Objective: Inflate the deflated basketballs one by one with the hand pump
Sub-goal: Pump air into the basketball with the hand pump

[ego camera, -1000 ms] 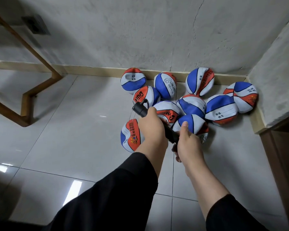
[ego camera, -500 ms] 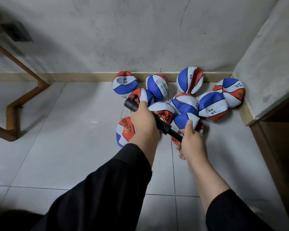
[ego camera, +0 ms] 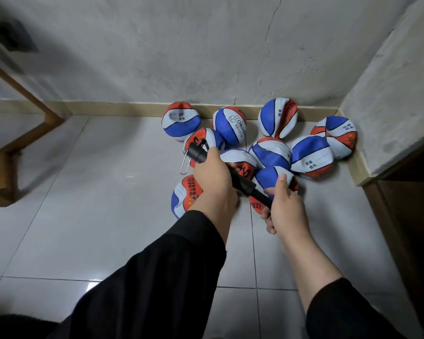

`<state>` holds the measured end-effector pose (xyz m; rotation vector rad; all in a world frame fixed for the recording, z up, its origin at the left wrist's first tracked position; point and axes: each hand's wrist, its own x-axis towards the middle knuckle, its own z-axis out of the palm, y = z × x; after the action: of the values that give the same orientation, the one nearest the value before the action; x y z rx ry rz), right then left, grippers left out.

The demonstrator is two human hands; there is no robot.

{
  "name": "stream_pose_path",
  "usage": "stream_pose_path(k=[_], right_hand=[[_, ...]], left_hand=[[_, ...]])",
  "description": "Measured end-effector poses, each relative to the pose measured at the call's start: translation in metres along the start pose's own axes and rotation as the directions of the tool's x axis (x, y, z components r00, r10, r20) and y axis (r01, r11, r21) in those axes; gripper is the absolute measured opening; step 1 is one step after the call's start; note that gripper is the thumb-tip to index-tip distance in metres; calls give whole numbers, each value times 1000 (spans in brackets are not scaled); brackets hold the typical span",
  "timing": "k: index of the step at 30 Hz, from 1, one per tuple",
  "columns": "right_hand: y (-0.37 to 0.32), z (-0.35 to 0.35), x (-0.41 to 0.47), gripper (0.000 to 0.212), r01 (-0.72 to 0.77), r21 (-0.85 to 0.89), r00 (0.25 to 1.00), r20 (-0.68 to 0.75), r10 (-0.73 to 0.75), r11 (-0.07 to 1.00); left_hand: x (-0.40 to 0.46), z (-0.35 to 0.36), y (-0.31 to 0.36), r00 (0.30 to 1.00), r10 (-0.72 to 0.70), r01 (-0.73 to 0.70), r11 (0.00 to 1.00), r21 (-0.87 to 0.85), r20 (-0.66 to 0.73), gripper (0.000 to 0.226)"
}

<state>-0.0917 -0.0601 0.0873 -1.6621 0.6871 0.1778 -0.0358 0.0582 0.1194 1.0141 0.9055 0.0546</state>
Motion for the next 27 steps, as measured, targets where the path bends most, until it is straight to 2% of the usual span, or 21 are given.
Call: stream_pose_path(k=[8,14,19,22,27], right_hand=[[11,0,5,65,-32,-14,999,-17,32,999],[11,3,18,81,19,-72,1000,-13,-20,997],[2,8,24,73,5,-44,998,61,-2,999],[-2,2,26,64,6,-26,998,59,-5,1000],[2,-9,32,61,-38,25,998,56,36,999]], left_hand=[[-4,7,-13,1000,-9,9,1000,-12,-11,21],[-15,21,-35,1000,-15,15,1000,-25,-4,16],[0,23,-20,1000,-18,18,1000,-15,-12,27],[14,21,-2,997,46,-46,999,-6,-54,25],[33,18,25,995,40,-44,998,-42,-92,22]])
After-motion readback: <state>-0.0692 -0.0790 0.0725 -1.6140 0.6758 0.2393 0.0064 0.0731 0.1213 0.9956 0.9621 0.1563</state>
